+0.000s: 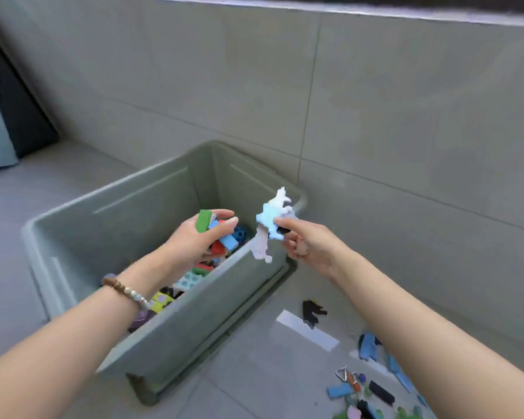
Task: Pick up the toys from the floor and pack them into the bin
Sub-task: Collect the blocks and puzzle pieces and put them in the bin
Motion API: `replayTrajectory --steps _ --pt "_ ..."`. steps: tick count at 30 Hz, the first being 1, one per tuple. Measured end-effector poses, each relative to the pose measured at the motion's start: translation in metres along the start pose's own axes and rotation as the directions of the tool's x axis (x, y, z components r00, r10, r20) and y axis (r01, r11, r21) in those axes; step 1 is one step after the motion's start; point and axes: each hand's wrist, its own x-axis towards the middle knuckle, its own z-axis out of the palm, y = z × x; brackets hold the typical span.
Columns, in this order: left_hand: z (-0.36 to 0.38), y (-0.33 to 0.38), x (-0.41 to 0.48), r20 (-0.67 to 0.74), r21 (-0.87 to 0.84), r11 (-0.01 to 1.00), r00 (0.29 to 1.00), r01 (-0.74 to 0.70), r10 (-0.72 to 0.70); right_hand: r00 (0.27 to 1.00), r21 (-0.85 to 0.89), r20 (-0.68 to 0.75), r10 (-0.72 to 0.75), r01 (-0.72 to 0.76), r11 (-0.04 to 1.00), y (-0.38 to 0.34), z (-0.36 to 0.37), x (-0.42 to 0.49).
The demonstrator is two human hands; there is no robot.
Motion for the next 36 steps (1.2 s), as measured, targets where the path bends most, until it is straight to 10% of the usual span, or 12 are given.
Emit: replayTrajectory --steps 6,10,17,24,36 --pt "-0.085 -0.031 0.012 -0.254 0.153 0.976 0.961 0.153 -0.111 0.985 -0.287 -0.079 -0.156 0.127 0.949 -0.007 0.089 0.047" --pt "-0.112 -0.059 0.012 -0.407 0.355 0.897 0.907 0.264 -0.106 0.937 -0.649 -0.031 -0.349 0.247 0.72 0.009 0.082 0.053" --pt "-0.058 -0.03 0.003 -0.155 0.767 0.641 0.959 -0.035 0.237 0.878 -0.821 0.013 -0.478 0.282 0.496 0.015 -0.013 0.019" --pt "0.071 -0.029 -0.01 0.129 0.796 0.498 0.901 -0.343 0.414 0.92 -0.855 -0.131 -0.369 0.083 0.511 0.071 -0.129 -0.05" --pt "0.199 -0.217 -0.025 0.298 0.844 0.501 0.944 -0.192 -0.141 0.965 -0.75 -0.259 -0.044 -0.172 0.638 0.255 -0.221 -0.081"
